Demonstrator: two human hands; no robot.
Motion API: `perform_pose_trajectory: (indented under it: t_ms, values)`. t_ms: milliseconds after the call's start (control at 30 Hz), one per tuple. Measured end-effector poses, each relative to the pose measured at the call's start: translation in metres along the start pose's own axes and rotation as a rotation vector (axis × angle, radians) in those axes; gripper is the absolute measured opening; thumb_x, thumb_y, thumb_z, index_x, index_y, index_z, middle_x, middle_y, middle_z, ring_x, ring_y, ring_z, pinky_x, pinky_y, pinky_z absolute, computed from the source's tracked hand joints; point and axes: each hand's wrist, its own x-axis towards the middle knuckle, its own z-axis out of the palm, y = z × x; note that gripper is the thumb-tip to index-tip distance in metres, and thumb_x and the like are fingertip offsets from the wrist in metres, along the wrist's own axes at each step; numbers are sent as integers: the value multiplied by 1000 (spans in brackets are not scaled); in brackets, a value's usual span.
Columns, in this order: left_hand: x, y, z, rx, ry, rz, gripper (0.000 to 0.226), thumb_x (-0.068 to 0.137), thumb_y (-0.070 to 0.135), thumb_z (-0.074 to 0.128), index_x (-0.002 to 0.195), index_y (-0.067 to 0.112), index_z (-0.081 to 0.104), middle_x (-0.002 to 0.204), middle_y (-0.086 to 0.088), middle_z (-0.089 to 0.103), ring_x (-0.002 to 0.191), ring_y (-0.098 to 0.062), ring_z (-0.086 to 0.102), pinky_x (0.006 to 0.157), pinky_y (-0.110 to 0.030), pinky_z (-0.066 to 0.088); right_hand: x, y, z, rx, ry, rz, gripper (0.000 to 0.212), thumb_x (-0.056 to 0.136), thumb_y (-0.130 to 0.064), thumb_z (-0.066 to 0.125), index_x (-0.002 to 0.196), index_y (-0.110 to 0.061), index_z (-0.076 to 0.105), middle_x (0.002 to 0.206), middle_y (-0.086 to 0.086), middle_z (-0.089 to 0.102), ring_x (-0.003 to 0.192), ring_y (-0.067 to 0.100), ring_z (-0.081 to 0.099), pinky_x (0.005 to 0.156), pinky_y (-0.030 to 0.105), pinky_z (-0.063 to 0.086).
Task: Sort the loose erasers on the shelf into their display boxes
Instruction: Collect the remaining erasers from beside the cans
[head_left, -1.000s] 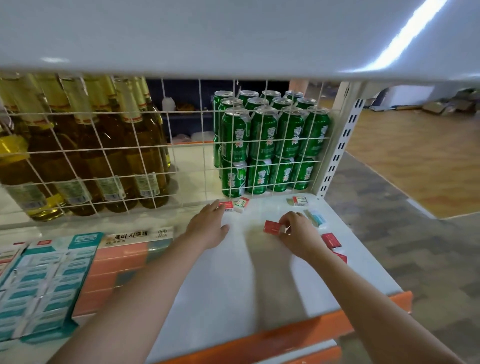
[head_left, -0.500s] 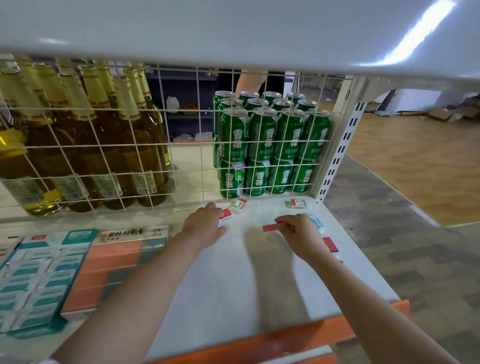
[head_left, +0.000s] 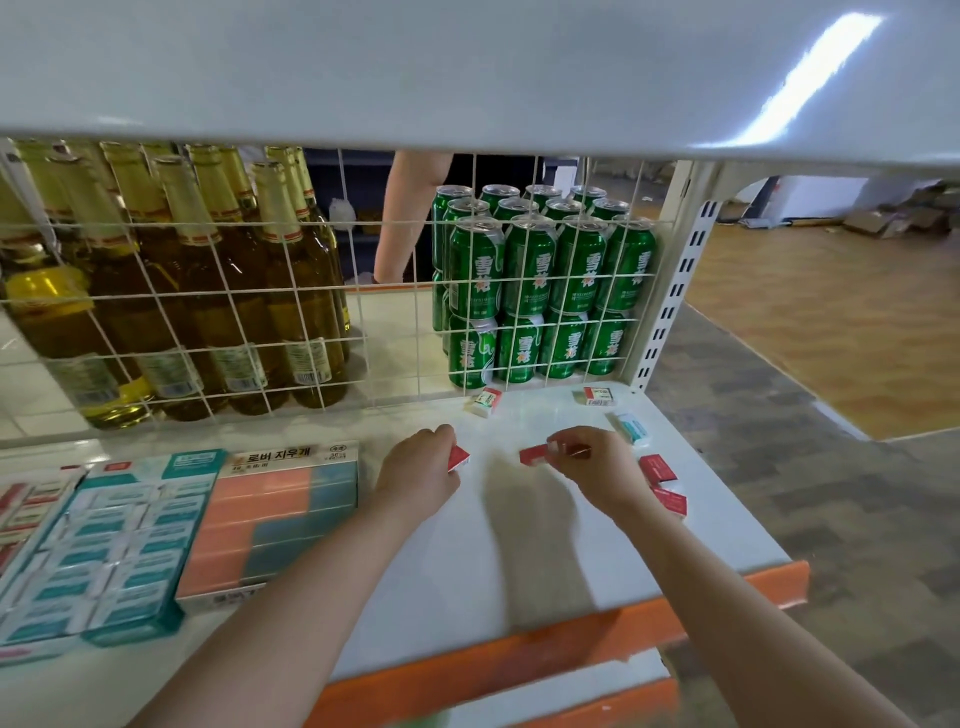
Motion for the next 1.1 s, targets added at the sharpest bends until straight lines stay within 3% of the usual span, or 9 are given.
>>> perform_pose_trajectory:
  t_ms: [167,367,533,600,700,767,933,1100]
  values:
    - [-18,0,-12,-9,17,-19,41,91,25,48,131,22,45,123,1,60,115,-19,52,91,-32,32,-12,-11,-1,23,11,44,20,92,-22,56,104,-9,66,81,3,67,69,16,63,75,35,53]
    - [-31,-3,-21,-264,-18,31,33,87,17,54,120,15,59,114,-5,65,101,-21,57,73,-23,35,-24,-22,4,64,38,87,20,94,-16,51,101,-5,67,75,0,62,58,7,55,68,29,51]
    - [-31,-9,-21,-600,-14,-46,24,81,8,64,104,11,66,102,-5,65,84,-13,54,61,-14,39,-30,-29,8,95,45,86,20,94,-14,49,100,-3,65,74,1,61,57,6,54,53,11,44]
    - [-34,-11,-21,-746,-27,-88,22,79,4,67,99,14,64,96,-4,63,84,-16,57,70,-20,46,-32,-31,10,98,49,90,20,95,-16,49,100,-3,65,75,1,62,58,6,55,55,12,46]
    - [-38,-15,-23,-880,-52,-137,23,78,1,66,93,18,61,92,-6,63,84,-21,59,83,-37,51,-34,-33,15,122,36,110,21,94,-14,49,102,-2,64,71,-2,61,60,9,57,66,25,52]
    - [-41,-18,-24,-907,-58,-143,22,80,0,63,90,19,60,90,-5,64,81,-19,59,82,-36,51,-37,-34,18,127,29,123,20,94,-14,49,102,-2,63,71,-3,60,62,11,57,72,32,53]
    - [-47,-23,-23,-908,-40,-110,19,82,-2,60,90,14,63,78,6,62,71,-8,56,65,-21,44,-43,-37,22,87,22,125,18,94,-17,50,100,-6,63,73,-4,61,63,10,58,75,33,53]
    - [-50,-26,-22,-876,-50,-99,20,83,1,60,92,18,61,81,2,62,79,-19,59,75,-29,47,-48,-30,20,-122,32,113,17,91,-15,52,101,-9,64,100,6,67,90,21,60,75,28,46]
